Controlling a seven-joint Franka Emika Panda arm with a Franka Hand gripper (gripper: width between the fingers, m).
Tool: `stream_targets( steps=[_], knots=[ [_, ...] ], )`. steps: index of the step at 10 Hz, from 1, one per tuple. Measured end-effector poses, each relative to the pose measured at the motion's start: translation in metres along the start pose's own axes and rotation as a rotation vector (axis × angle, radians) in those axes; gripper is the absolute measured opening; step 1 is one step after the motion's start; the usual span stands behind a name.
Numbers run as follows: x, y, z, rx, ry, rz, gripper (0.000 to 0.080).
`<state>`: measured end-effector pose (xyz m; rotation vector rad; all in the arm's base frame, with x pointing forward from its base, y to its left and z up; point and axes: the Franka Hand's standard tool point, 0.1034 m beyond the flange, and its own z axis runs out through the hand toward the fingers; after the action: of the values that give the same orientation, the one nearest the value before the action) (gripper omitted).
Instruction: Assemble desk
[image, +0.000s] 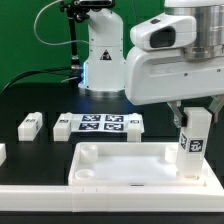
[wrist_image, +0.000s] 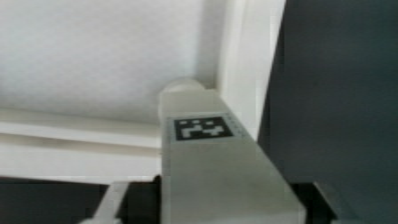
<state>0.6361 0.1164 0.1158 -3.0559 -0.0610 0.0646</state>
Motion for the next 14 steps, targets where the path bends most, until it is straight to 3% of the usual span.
stream_targets(
  steps=[6,9,10,11,12,13,14],
  knots=[
    [-0.0046,-0.0024,0.0028,0.007,0.052,0.516,0.0301],
    [-0.0017,-0.0037,0.0035,0.065,0.049,0.940,0.0301],
    [0.0012,-0.0050,0.0036,0.105,0.042,1.075,0.0300],
    [0.0016,-0.0044,0.0037,0.124,0.032,1.156,0.0300],
    [0.0013,-0.0062,0.0039,0.126,0.029,1.178,0.0376],
    [0.0011,-0.0073,0.0041,0.128,0.028,1.187,0.0376],
    [0.0011,-0.0072,0.0042,0.127,0.029,1.161,0.0512]
  ],
)
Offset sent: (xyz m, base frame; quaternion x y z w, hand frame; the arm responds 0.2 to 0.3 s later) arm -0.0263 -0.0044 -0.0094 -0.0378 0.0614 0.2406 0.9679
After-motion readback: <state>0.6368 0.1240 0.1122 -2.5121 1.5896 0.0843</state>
